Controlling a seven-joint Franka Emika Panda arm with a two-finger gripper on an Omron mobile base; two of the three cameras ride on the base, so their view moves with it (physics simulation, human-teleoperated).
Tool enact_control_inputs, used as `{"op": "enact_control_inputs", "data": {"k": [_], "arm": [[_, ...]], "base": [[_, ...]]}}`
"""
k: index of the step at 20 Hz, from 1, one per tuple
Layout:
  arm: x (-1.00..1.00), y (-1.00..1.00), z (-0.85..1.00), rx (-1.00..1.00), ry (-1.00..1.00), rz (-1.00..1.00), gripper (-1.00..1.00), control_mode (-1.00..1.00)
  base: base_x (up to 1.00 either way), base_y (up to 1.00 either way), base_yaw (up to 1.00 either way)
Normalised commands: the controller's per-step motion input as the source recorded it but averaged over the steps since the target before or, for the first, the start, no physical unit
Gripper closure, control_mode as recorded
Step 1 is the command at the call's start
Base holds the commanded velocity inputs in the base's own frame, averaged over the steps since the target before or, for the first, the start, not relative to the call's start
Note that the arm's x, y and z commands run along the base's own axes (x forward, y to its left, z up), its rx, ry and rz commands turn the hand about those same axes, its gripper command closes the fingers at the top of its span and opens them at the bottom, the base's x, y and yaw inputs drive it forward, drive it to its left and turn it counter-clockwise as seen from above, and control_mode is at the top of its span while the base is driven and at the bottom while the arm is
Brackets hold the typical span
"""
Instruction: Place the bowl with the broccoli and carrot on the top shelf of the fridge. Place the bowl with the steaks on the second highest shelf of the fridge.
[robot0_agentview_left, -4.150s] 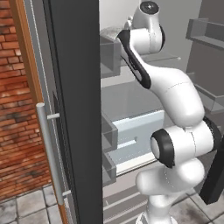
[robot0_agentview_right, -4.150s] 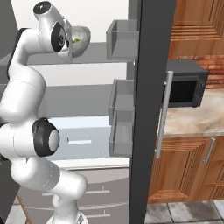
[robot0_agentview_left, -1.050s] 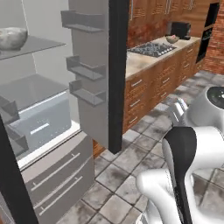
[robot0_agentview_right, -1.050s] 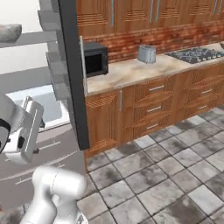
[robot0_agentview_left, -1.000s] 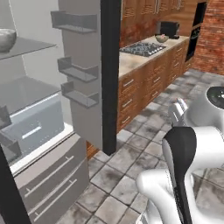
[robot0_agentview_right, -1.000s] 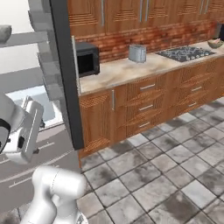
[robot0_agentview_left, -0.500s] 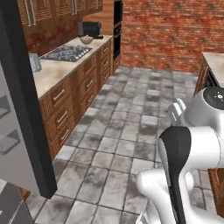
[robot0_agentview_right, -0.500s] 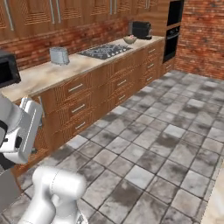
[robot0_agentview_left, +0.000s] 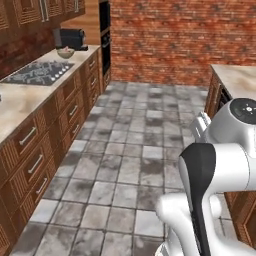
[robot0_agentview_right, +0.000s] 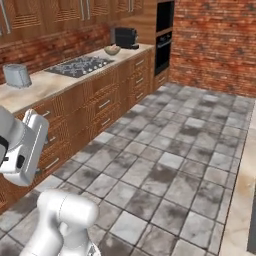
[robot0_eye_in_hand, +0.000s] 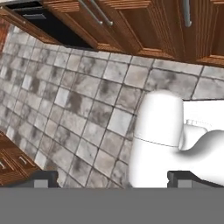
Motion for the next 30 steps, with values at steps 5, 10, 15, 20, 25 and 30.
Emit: {"op": "enact_control_inputs", "data": {"k": [5,10,15,20,25,30], "arm": [[0.00,0.00,0.00,0.00,0.00,0.00,-1.00,1.00],[0.00,0.00,0.00,0.00,0.00,0.00,-1.00,1.00],[0.00,0.00,0.00,0.00,0.00,0.00,-1.00,1.00],[0.00,0.00,0.00,0.00,0.00,0.00,-1.00,1.00],[0.00,0.00,0.00,0.00,0.00,0.00,-1.00,1.00],[0.00,0.00,0.00,0.00,0.00,0.00,-1.00,1.00]], "base": [[1.00,0.00,-0.12],[1.00,0.00,-0.10],[1.00,0.00,-0.04],[1.00,0.00,0.04],[1.00,0.00,0.14],[1.00,0.00,0.32]]}}
